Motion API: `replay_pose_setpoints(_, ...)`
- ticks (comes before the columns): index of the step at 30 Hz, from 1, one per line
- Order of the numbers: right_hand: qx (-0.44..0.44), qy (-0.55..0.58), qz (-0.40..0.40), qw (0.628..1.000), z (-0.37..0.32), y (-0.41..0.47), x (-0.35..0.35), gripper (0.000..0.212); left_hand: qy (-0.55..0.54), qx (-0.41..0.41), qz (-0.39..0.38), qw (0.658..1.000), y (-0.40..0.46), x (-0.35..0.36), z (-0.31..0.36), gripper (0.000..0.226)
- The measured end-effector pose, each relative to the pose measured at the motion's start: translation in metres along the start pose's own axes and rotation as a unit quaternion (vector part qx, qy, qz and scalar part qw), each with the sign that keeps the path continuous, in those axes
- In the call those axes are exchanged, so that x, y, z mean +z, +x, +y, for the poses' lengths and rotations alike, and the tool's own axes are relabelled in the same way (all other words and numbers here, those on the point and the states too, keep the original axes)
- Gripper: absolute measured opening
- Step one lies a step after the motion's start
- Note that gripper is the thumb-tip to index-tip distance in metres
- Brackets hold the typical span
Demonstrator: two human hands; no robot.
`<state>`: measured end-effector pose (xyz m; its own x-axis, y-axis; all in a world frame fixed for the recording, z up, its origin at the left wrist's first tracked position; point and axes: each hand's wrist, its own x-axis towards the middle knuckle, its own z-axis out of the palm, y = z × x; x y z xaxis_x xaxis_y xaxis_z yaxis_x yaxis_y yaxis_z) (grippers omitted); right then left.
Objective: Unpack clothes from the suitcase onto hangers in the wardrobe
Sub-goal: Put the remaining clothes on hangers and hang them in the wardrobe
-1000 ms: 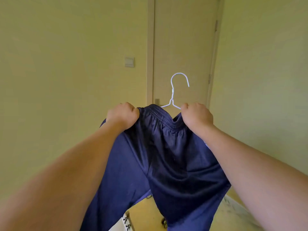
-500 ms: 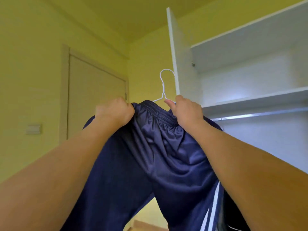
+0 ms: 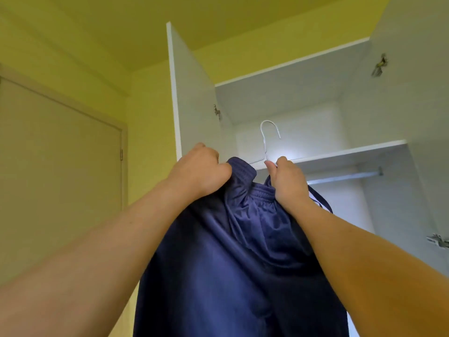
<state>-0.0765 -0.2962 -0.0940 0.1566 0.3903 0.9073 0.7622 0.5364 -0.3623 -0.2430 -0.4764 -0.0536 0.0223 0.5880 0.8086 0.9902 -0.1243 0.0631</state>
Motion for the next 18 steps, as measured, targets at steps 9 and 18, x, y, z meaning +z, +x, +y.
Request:
replay_pose_setpoints(9, 0.032, 0.066, -0.075, 0.994, 0.160, 0.024, 0.102, 0.037, -0.181, -0.202, -0.407, 0.872, 0.074, 0.168, 0.015, 0.017)
replay_pose_setpoints(18, 0.040, -0.045, -0.238, 0.969, 0.319, 0.057, 0.204, 0.033, -0.291, -0.159, -0.402, 0.853, 0.146, 0.407, 0.020, 0.025)
